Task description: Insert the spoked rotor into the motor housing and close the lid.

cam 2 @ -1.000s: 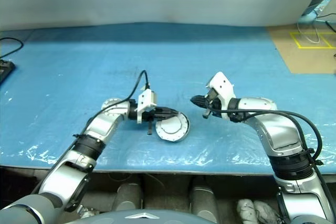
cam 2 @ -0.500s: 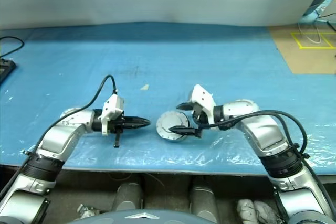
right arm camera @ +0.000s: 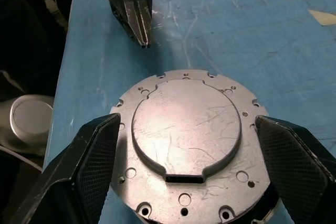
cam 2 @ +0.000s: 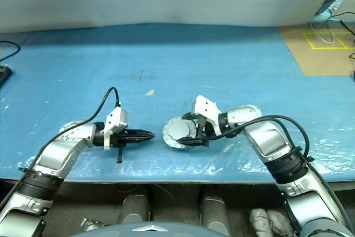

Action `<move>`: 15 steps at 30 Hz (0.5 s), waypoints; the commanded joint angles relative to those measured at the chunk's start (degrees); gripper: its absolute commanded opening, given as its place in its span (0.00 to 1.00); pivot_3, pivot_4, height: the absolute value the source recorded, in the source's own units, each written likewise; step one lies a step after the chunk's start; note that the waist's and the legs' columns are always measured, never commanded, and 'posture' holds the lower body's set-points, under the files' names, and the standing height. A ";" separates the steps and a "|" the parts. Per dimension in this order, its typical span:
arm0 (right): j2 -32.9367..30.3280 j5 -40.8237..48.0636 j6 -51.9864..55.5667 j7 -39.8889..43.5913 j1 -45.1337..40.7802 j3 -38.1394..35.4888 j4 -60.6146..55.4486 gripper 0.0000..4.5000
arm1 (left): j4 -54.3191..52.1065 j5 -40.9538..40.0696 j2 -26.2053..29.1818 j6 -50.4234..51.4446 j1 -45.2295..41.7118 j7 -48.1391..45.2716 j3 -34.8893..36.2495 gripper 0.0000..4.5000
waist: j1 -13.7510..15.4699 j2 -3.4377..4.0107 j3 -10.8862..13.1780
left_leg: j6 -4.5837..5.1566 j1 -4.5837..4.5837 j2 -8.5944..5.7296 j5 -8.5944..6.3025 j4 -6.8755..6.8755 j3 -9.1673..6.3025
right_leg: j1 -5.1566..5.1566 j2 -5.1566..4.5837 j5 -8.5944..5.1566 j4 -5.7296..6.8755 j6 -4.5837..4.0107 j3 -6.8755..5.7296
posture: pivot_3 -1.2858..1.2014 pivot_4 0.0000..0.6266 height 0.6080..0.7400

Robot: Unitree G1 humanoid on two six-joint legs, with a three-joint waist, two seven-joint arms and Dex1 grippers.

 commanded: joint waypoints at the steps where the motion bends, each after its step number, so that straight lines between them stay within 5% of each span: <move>1: -0.09 -0.71 -1.27 0.67 0.27 0.54 -2.20 0.96 | -2.16 -0.75 0.67 0.38 -0.22 -0.01 0.93 0.00 | -0.01 0.00 0.00 | 0.00 0.00 0.00 0.00 0.00 0.00 | 0.00 0.00 0.00 0.00 0.00 0.00 | 0.52 0.24 1.00; 9: -0.43 -8.85 -7.46 -0.57 0.75 4.10 2.02 0.96 | -2.65 -0.31 0.25 1.19 -0.97 0.38 0.15 0.00 | -0.02 -0.01 -0.01 | 0.00 0.02 0.00 0.00 0.02 0.00 | 0.01 0.00 0.00 0.02 0.00 0.01 | 0.52 0.24 1.00; 15: -0.49 -8.61 -8.11 -0.07 1.57 3.02 1.84 0.66 | -4.61 -0.30 -0.01 2.41 -0.86 1.41 -0.37 0.00 | -0.03 -0.01 -0.01 | 0.00 0.08 0.00 0.00 0.08 0.01 | 0.06 -0.01 0.00 0.08 0.00 0.03 | 0.52 0.24 1.00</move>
